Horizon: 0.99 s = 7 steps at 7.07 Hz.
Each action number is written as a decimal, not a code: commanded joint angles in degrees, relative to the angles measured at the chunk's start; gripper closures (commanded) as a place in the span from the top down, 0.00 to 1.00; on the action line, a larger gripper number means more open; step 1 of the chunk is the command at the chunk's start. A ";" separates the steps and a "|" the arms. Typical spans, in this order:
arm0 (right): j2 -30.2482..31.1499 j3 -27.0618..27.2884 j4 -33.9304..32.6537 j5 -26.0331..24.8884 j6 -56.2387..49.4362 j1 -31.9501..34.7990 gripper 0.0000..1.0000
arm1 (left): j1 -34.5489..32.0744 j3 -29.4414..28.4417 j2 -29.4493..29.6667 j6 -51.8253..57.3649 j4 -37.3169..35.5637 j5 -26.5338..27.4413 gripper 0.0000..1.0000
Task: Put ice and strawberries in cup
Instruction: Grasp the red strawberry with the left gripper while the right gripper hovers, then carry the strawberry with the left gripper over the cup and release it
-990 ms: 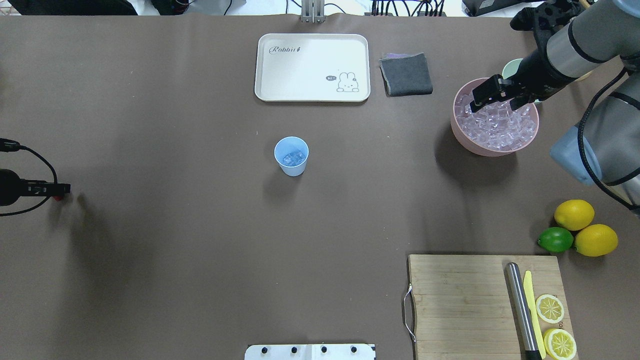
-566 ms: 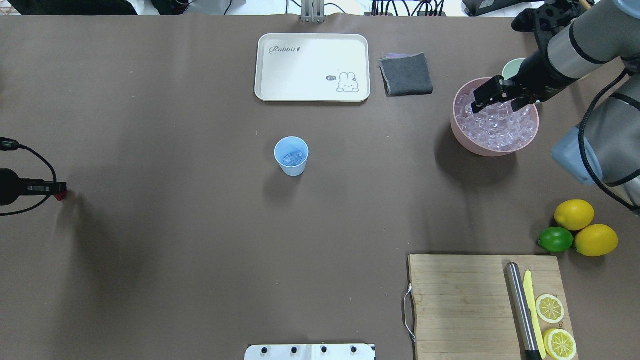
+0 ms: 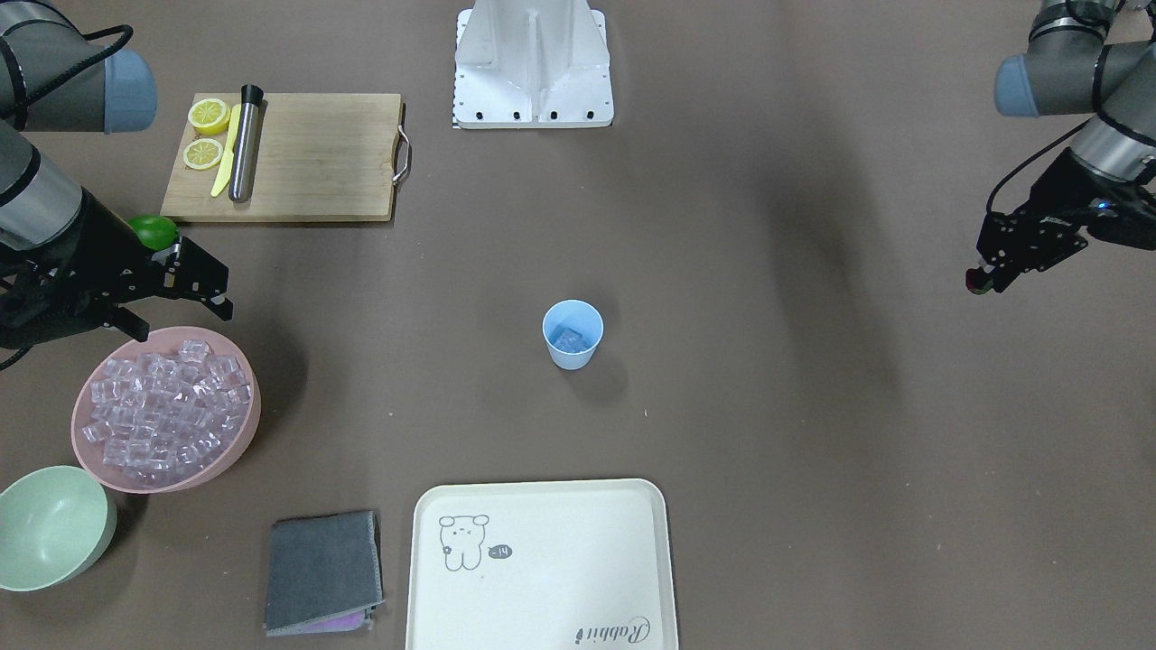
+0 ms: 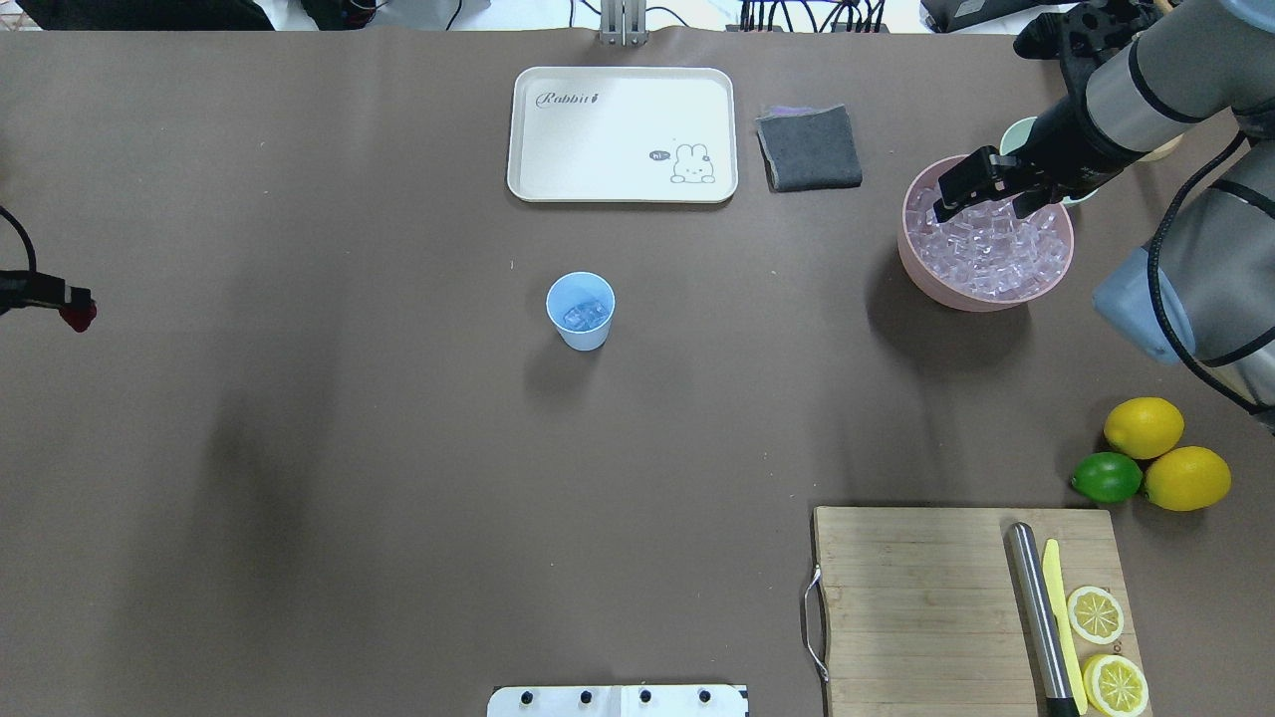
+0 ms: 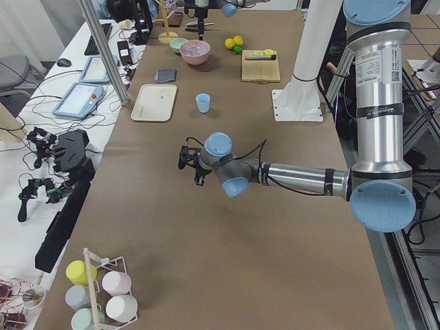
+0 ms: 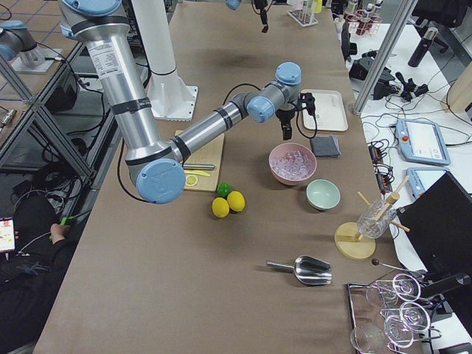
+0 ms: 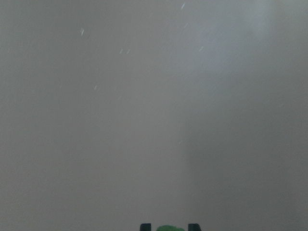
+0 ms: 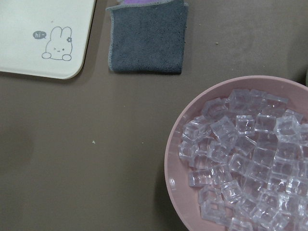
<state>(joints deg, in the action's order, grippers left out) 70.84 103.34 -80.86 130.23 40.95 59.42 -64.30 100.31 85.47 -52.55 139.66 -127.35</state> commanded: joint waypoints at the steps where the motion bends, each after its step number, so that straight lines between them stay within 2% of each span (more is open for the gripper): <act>1: 0.26 -0.07 0.00 -0.15 0.01 -0.01 0.99 | -2.06 8.21 8.70 -7.76 -12.17 -3.70 0.00; 2: 0.44 -0.16 0.00 -0.33 0.01 -0.01 0.99 | 2.03 8.24 13.89 -16.88 -12.39 -3.00 0.00; 3: 0.70 -0.16 0.00 -0.50 0.01 0.08 0.99 | 8.08 8.06 18.90 -24.19 -12.48 2.66 0.00; 4: 0.79 -0.16 0.00 -0.59 0.09 0.08 0.99 | 14.84 7.97 23.12 -28.18 -15.53 9.50 0.00; 5: 1.05 -0.24 0.00 -0.68 0.10 -0.01 0.99 | 21.08 7.80 30.56 -28.92 -25.13 17.05 0.00; 6: 1.23 -0.25 0.00 -0.68 0.10 0.08 0.99 | 25.93 7.36 36.64 -29.01 -33.14 22.44 0.00; 7: 1.23 -0.33 0.00 -0.77 0.10 0.08 0.99 | 28.76 5.44 38.44 -30.75 -33.48 26.15 0.00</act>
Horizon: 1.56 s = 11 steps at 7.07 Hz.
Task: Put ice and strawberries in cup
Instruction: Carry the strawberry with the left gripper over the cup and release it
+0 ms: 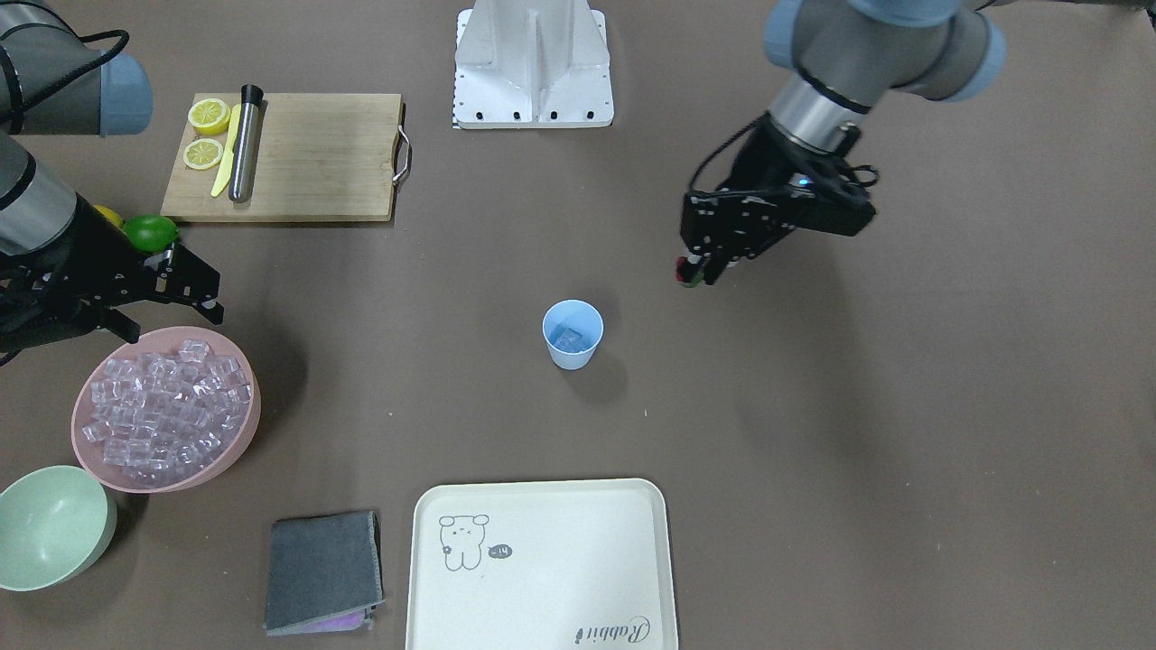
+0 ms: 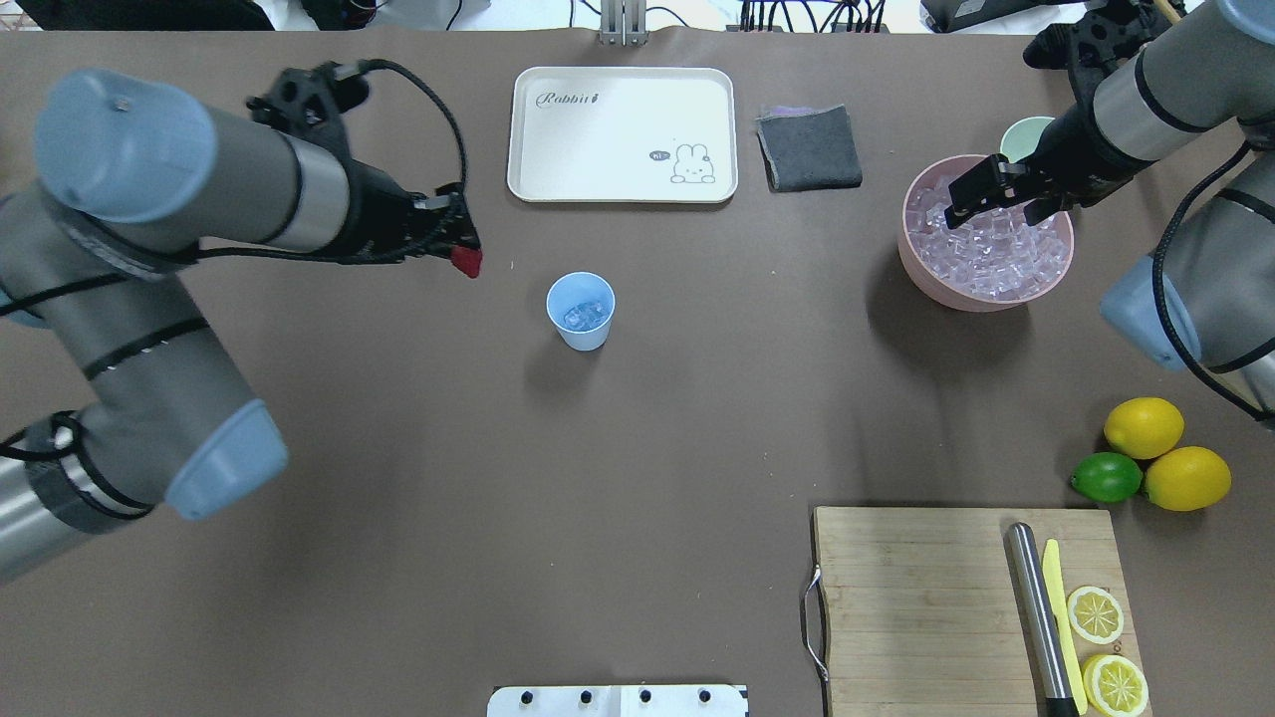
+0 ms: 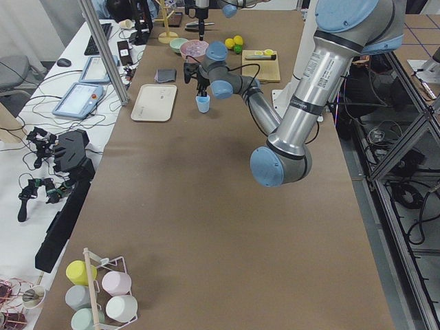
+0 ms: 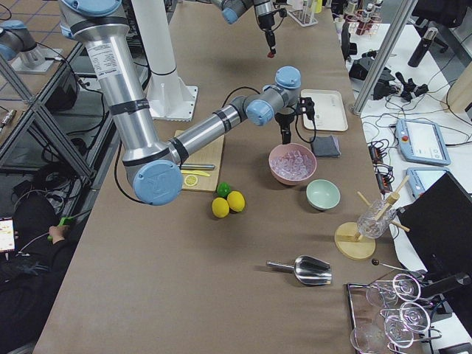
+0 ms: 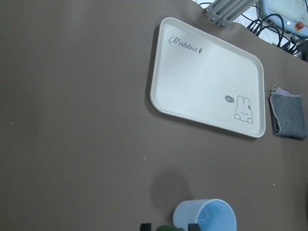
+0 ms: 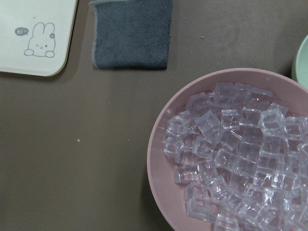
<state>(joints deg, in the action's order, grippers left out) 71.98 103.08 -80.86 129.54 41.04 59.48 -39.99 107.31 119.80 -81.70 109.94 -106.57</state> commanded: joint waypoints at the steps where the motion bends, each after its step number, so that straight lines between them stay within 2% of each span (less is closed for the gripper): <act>1: 0.17 -0.07 0.00 -0.08 0.00 -0.06 0.99 | 6.13 -4.63 7.08 -2.83 -3.77 7.93 0.00; 3: 0.09 -0.07 0.00 -0.08 0.00 -0.06 0.99 | 7.20 -8.42 8.16 -3.28 -1.94 9.79 0.00; 5: -0.18 -0.16 0.00 0.01 -0.09 -0.06 0.99 | 7.20 -14.65 10.62 -3.38 2.19 11.82 0.00; 7: 0.09 -0.16 0.00 0.01 -0.09 -0.06 0.99 | 7.29 -16.26 10.81 -3.03 2.56 11.82 0.00; 8: 0.09 -0.16 0.00 0.01 -0.09 -0.06 0.99 | 7.64 -16.26 10.63 -2.94 2.39 11.82 0.79; 9: 0.09 -0.16 0.00 0.01 -0.09 -0.06 0.99 | 8.08 -15.65 10.19 -2.93 2.30 12.78 0.98; 10: 0.00 -0.16 0.00 0.27 -0.17 0.02 0.99 | 8.00 -14.60 10.10 -2.50 1.86 12.96 0.98; 11: -0.18 -0.16 -0.44 0.62 -0.35 1.16 0.99 | 6.26 -10.59 8.28 5.16 -3.19 12.44 0.98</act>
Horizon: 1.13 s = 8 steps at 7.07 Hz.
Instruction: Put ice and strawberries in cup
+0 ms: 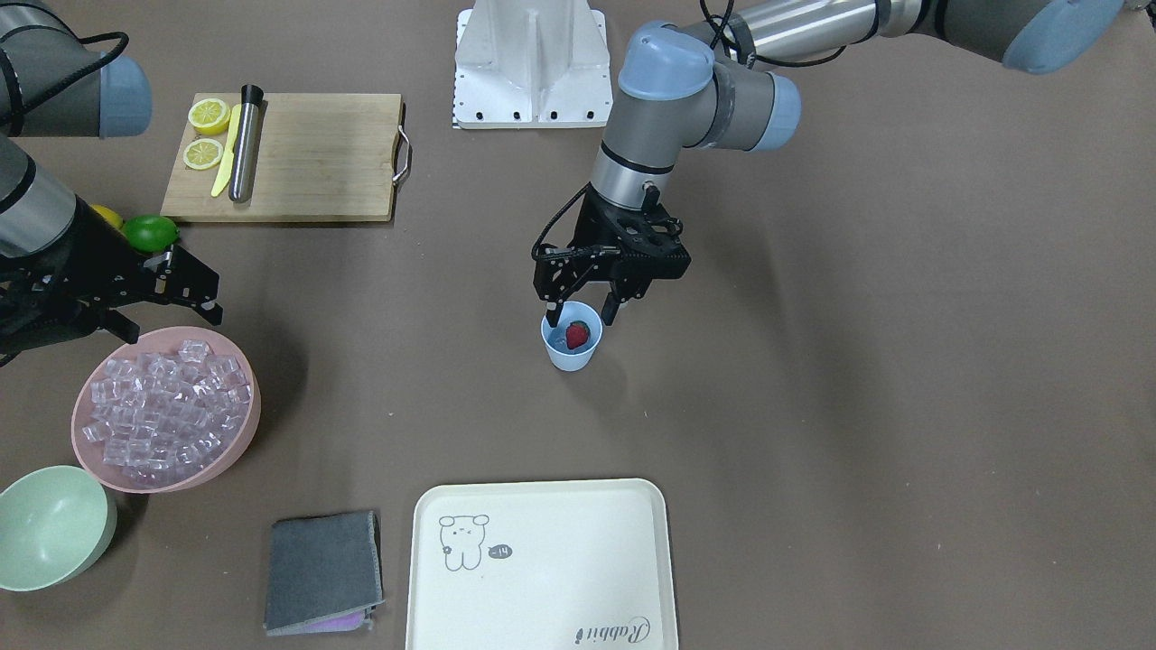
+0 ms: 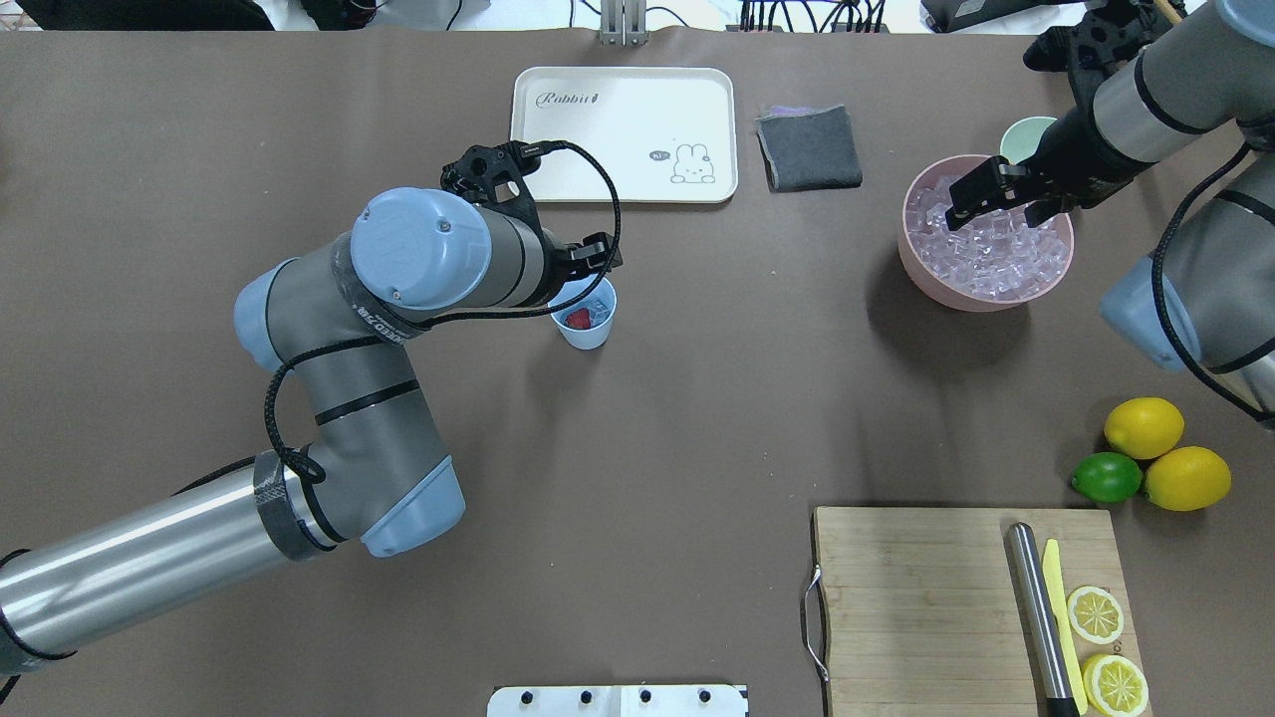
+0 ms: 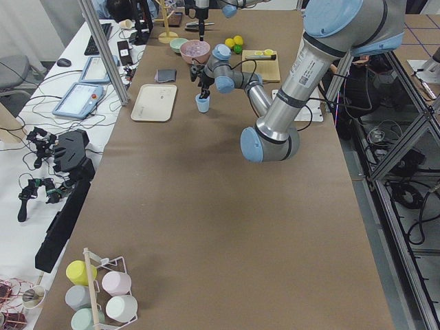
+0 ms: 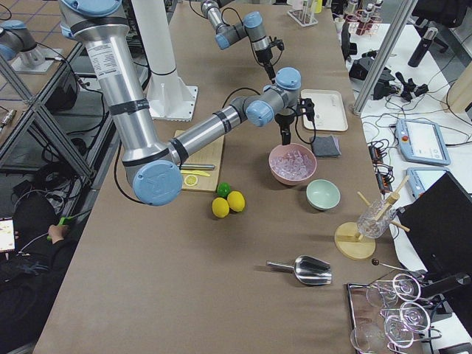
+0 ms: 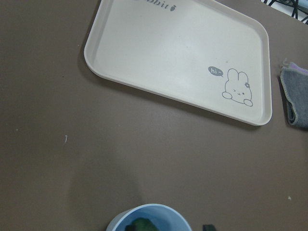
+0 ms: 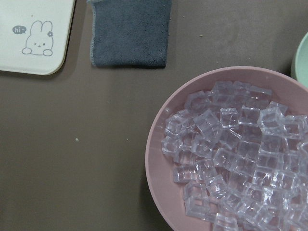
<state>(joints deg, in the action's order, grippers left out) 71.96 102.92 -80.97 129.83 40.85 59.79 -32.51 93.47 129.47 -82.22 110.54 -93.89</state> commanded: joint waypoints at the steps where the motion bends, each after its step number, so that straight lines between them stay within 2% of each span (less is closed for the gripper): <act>1: 0.28 -0.52 -0.85 0.42 -3.98 2.50 0.99 | -6.20 9.39 -3.85 18.98 -11.24 -1.46 0.98; 2: 3.51 -1.14 -0.85 0.51 -10.81 5.31 0.99 | -10.95 10.76 -6.40 19.89 -11.66 -5.56 0.98; 3: 6.93 -1.23 -0.77 2.42 -16.44 8.90 0.99 | -13.61 14.08 -12.69 20.60 -9.49 -6.21 0.98; 5: 14.40 -2.36 -1.81 4.63 -32.76 19.86 0.99 | -20.73 13.33 -21.76 20.78 -0.54 -6.04 0.98; 6: 16.09 -3.07 -5.91 4.46 -42.07 25.32 0.99 | -25.89 12.80 -24.42 25.91 0.11 -6.65 0.98; 7: 16.46 -2.90 -11.26 3.94 -47.73 29.46 0.99 | -35.86 12.01 -29.32 40.41 -1.89 -18.66 0.98; 8: 16.72 -3.07 -13.75 3.59 -48.92 31.59 0.99 | -47.27 9.48 -31.45 56.74 -7.91 -32.01 0.98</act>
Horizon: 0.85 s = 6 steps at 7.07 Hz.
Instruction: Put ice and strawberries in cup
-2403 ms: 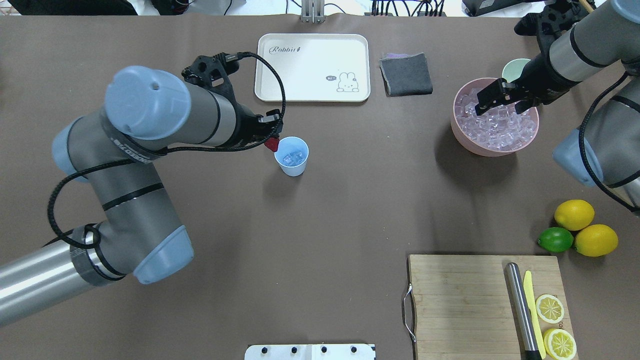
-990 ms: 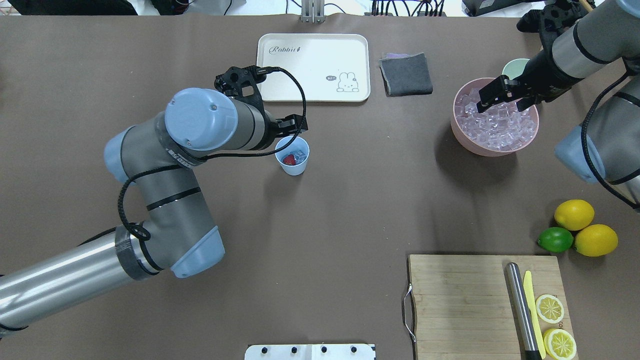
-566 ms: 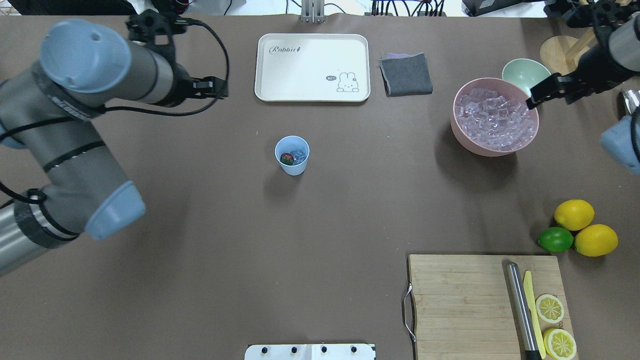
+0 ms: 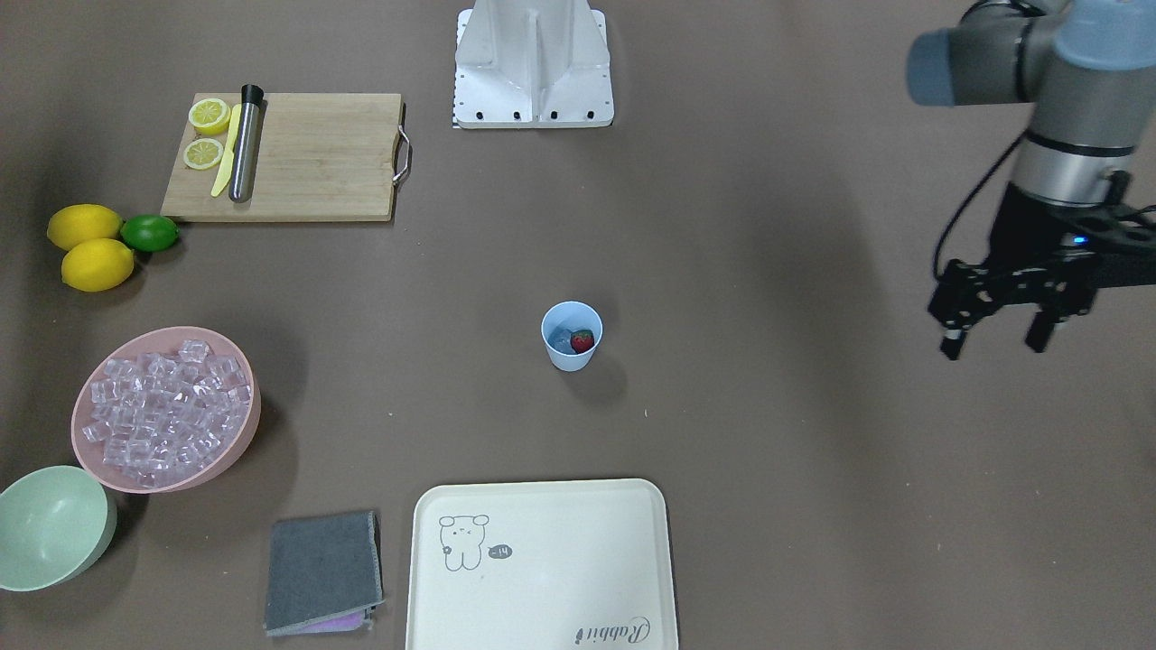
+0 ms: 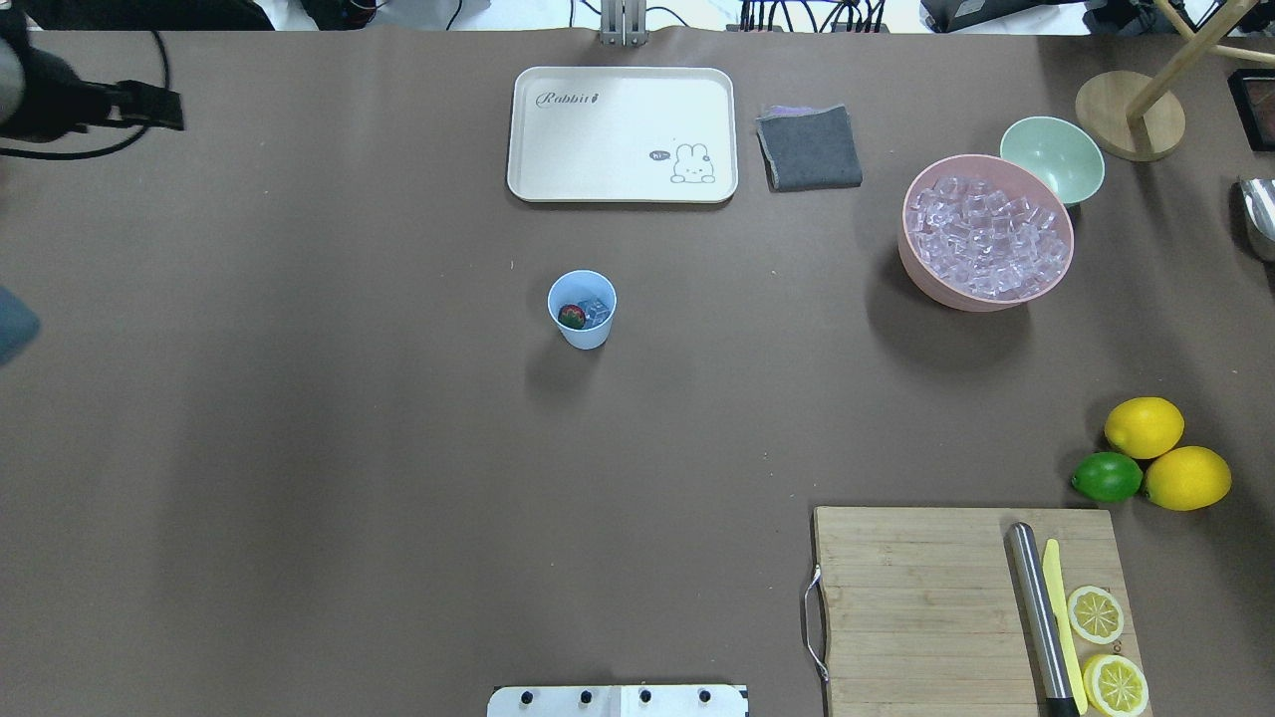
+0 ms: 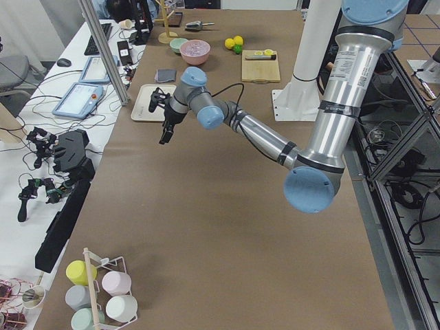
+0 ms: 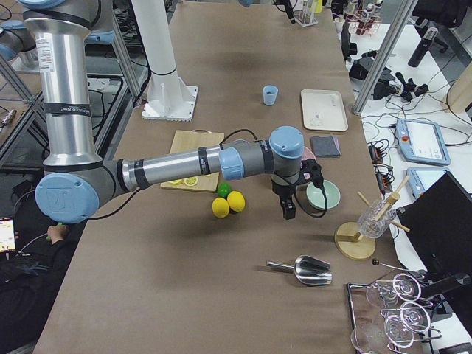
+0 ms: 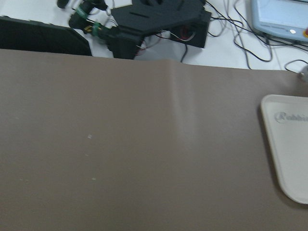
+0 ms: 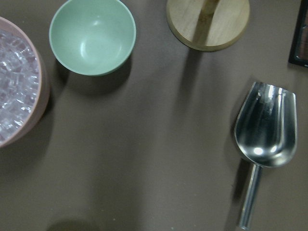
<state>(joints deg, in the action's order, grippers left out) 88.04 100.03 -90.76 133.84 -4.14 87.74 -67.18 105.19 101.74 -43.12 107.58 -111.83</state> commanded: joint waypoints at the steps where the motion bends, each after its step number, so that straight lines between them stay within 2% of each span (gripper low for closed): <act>1: 2.38 -0.19 -4.86 -1.03 -3.95 4.71 0.99 | -20.63 -3.23 -7.31 34.25 -11.62 -15.68 0.98; 2: 3.97 -0.01 -4.78 -0.95 -3.95 5.77 0.99 | -25.85 -4.02 -9.08 45.46 -16.99 -15.70 0.98; 3: 4.07 -0.10 -4.86 -0.86 -3.60 5.87 0.99 | -27.99 -4.99 -11.63 50.62 -18.09 -15.87 0.98; 6: 4.16 -1.68 -4.86 -0.68 -3.07 5.87 0.99 | -28.10 -9.38 -11.91 50.50 -17.76 -16.23 0.98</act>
<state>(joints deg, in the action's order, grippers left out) 92.11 98.93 -95.62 133.10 -7.27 93.57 -95.11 97.28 90.14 7.06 89.54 -127.96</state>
